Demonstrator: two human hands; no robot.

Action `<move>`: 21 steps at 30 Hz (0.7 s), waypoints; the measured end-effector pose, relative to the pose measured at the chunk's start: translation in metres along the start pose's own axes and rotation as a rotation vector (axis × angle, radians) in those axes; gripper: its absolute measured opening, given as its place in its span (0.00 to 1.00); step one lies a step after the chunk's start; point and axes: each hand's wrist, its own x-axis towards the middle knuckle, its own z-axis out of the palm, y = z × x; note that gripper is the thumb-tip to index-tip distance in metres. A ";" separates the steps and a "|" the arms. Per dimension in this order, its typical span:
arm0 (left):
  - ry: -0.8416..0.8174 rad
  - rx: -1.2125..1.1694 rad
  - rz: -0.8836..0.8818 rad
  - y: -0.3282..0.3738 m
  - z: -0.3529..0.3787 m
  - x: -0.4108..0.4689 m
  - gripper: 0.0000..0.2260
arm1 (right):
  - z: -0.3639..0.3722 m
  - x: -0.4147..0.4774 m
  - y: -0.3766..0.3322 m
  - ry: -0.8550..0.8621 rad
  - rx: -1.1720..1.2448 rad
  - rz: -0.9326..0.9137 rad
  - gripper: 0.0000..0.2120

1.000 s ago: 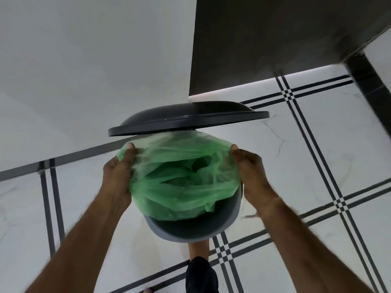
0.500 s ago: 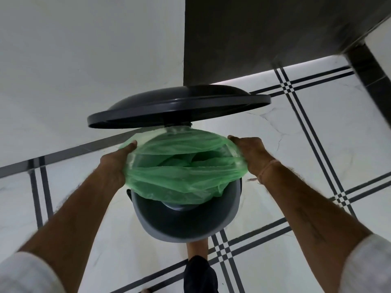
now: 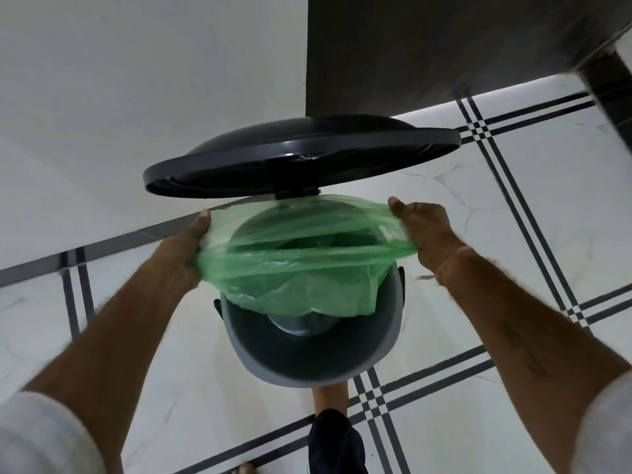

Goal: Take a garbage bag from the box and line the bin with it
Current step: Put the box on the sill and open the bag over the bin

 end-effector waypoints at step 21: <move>-0.207 -0.107 0.142 -0.015 -0.024 -0.025 0.21 | -0.027 -0.029 0.008 -0.196 0.374 -0.025 0.08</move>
